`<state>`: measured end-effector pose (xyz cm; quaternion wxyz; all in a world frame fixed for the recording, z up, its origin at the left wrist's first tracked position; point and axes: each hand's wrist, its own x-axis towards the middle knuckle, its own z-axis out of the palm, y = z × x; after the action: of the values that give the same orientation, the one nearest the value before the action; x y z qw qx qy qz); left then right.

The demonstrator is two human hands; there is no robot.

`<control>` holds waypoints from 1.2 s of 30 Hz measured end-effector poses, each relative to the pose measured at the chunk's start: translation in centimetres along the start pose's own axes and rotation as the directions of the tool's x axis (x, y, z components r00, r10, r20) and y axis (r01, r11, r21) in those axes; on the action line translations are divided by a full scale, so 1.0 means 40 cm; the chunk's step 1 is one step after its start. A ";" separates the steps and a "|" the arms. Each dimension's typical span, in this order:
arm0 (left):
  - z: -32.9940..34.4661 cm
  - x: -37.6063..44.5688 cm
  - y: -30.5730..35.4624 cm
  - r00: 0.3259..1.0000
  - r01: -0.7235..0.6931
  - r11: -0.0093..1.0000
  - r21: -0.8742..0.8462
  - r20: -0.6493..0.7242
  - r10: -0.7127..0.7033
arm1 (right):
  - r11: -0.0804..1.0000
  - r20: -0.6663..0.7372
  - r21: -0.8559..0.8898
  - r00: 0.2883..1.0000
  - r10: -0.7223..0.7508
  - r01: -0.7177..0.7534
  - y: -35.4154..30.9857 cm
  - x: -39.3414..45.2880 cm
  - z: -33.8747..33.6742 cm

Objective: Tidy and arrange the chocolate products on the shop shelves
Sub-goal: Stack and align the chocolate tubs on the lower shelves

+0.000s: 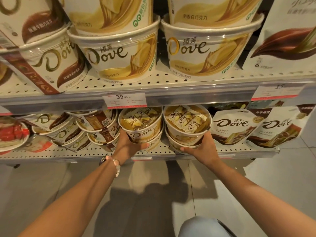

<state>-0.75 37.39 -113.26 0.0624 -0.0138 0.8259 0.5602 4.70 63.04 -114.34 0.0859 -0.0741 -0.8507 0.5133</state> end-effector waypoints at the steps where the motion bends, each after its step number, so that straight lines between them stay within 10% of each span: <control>1: 0.010 -0.007 0.005 0.999 0.016 1.000 -0.023 -0.034 -0.017 | 0.999 -0.020 0.046 1.000 0.006 -0.005 -0.007 -0.007 0.005; 6: 0.081 -0.052 0.028 0.938 0.093 0.938 -0.333 -0.287 -0.195 | 0.964 -0.181 0.239 0.970 0.162 -0.116 -0.033 -0.042 0.058; 11: 0.100 -0.056 0.031 0.912 0.244 0.809 -0.535 -0.155 -0.379 | 0.899 -0.185 0.349 0.921 0.344 -0.265 -0.050 -0.022 0.094; 27: -0.006 -0.024 0.014 0.951 0.307 0.856 -0.416 0.172 -0.257 | 0.874 0.127 0.342 0.939 0.320 -0.345 -0.042 -0.003 -0.006; 33: 0.011 -0.029 0.020 0.950 0.305 0.842 -0.444 0.078 -0.303 | 0.876 0.093 0.350 0.943 0.318 -0.330 -0.044 -0.004 -0.012; 36: 0.047 -0.031 0.019 0.843 0.409 0.723 -0.556 -0.074 -0.533 | 0.790 -0.004 0.431 0.875 0.484 -0.436 -0.054 -0.025 0.023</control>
<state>0.57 39.36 -113.10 0.1019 -0.3053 0.6131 0.7215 5.38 61.04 -112.91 0.0205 -0.2882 -0.6708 0.6831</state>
